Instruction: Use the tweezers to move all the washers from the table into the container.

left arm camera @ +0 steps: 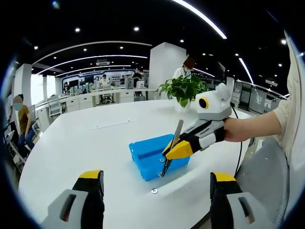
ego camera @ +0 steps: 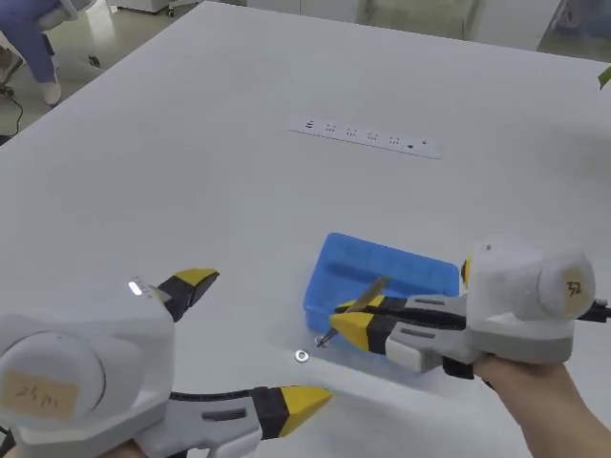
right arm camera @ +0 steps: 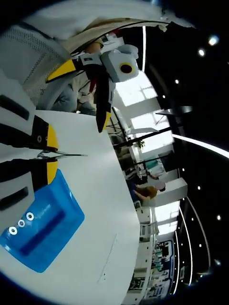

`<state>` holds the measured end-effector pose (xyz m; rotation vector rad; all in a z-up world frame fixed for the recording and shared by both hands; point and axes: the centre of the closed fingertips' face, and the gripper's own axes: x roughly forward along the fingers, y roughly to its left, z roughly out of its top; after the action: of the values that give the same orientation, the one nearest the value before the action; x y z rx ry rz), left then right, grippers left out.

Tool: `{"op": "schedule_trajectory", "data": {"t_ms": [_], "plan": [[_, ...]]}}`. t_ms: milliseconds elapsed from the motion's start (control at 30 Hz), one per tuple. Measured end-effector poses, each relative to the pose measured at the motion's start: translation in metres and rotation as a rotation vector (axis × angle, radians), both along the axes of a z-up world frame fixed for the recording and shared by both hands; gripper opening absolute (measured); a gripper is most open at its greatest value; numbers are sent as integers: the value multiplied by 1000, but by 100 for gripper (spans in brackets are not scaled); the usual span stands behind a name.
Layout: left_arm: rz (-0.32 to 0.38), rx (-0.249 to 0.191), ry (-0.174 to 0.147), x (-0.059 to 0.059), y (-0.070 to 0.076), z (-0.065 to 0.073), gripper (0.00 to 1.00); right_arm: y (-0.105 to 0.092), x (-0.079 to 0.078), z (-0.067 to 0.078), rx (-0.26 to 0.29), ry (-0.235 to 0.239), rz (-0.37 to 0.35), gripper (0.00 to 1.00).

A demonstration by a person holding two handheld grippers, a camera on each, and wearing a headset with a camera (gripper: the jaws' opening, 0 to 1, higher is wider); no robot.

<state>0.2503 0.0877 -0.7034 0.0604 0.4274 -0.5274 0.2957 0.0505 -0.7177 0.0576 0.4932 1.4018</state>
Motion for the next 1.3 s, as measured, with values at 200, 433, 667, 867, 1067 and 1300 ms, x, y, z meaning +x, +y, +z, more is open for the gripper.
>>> {"op": "schedule_trajectory", "data": {"t_ms": [200, 433, 667, 867, 1067, 1300], "plan": [[-5, 1, -3, 1, -2, 1, 94, -10, 30, 17, 50, 7, -115, 3], [-9, -1, -6, 0, -2, 3, 94, -23, 70, -14, -125, -20, -272, 3], [12, -6, -7, -1, 4, 3, 94, -20, 78, -39, -216, -8, -263, 3], [23, -9, -7, -1, 8, 3, 94, -17, 76, -49, -258, -16, -236, 3], [22, -11, -5, -1, 8, 3, 94, -16, 75, -51, -275, -21, -227, 3], [16, -10, -7, -1, 8, 4, 94, -19, 76, -45, -266, -35, -241, 3]]}}
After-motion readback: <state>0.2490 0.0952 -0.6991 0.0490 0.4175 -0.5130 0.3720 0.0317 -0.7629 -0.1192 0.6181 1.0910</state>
